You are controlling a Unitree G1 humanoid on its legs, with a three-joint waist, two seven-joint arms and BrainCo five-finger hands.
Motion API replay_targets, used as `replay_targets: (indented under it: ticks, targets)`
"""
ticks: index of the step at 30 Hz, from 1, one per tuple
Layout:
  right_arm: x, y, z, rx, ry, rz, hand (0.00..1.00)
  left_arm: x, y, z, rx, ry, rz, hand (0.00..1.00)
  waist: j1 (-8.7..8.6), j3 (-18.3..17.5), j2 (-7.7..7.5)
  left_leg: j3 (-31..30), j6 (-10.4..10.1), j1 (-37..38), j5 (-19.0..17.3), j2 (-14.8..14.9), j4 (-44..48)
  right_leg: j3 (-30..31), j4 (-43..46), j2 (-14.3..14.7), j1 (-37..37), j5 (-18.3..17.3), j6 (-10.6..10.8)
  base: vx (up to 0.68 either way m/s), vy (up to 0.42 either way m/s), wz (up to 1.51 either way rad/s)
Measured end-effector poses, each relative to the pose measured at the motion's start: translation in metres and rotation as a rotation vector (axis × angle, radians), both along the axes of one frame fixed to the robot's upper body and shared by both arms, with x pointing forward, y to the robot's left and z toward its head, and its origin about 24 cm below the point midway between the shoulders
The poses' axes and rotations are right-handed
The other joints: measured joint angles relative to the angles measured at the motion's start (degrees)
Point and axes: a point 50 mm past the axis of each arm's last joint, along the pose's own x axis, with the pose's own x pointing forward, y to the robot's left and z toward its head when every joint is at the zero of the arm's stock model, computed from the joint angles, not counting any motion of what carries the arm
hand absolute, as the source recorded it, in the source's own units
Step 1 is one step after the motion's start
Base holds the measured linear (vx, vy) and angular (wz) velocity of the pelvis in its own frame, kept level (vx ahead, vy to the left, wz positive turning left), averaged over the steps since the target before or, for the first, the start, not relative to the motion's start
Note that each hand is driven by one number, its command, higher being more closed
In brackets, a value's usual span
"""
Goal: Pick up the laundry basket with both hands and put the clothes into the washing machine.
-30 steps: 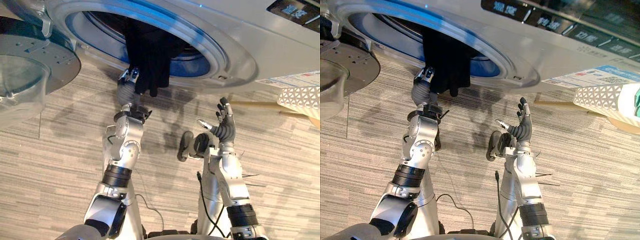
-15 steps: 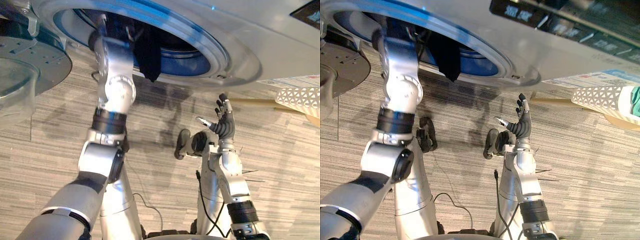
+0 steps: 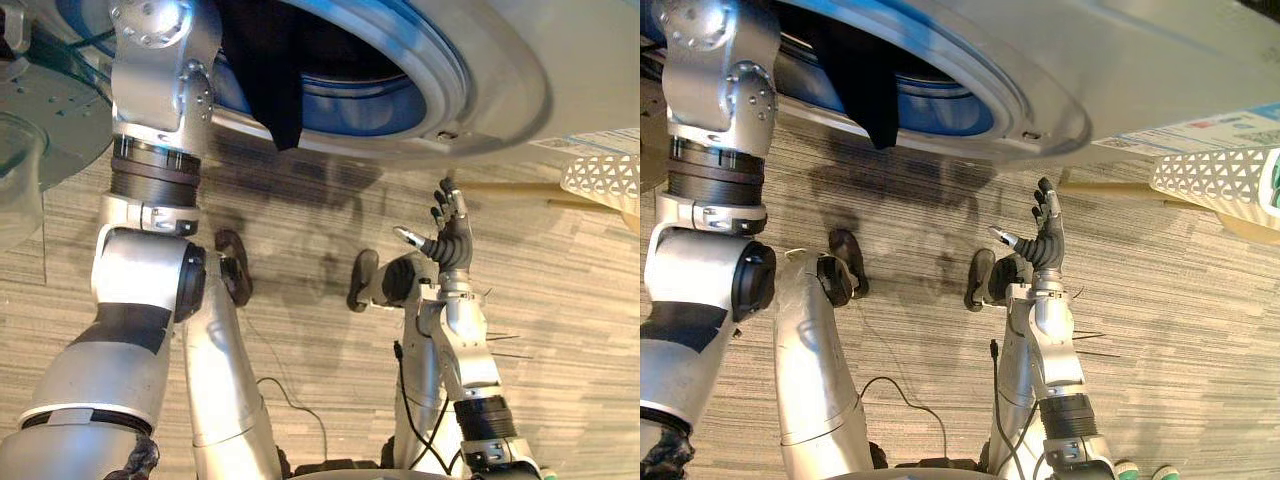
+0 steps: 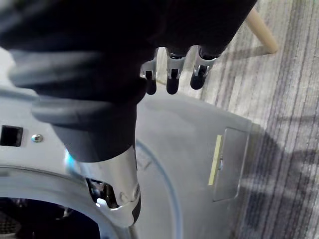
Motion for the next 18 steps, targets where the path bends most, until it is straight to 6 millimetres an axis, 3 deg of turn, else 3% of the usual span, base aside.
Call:
replay_targets:
  ticks: [5, 10, 14, 18]
  targets:
    - [0.0, -0.001, 0.001, 0.029, -0.007, 0.037, 0.0, 0.02, 0.006, -0.018, 0.194, 0.139, 0.192, 0.0, -0.52, 0.0, 0.0, -0.4, 0.0, -0.39, -0.02, 0.12, 0.42, -0.24, 0.18, 0.16, -0.17, 0.0, 0.0, 0.04, -0.022, -0.03]
    - [0.0, -0.001, 0.001, 0.026, -0.008, 0.052, 0.0, 0.023, 0.022, -0.024, 0.259, 0.166, 0.286, 0.0, -0.47, 0.0, 0.0, -0.43, 0.0, -0.41, -0.02, 0.17, 0.46, -0.26, 0.18, 0.19, -0.17, 0.0, 0.0, 0.05, -0.026, -0.01]
    - [0.0, -0.001, 0.002, 0.025, -0.013, 0.054, 0.0, 0.024, 0.04, -0.029, 0.239, 0.189, 0.324, 0.0, -0.26, 0.0, 0.0, -0.37, 0.06, -0.42, -0.07, 0.16, 0.49, -0.18, 0.18, 0.15, -0.17, -0.01, 0.0, 0.05, -0.022, 0.0]
    - [-0.001, 0.0, 0.002, 0.025, -0.015, 0.051, 0.0, 0.019, 0.059, -0.038, 0.086, 0.193, 0.268, 0.0, -0.29, 0.0, 0.0, -0.33, 0.1, -0.3, -0.09, 0.16, 0.53, -0.1, 0.25, 0.16, -0.13, -0.01, 0.01, 0.05, -0.023, 0.0]
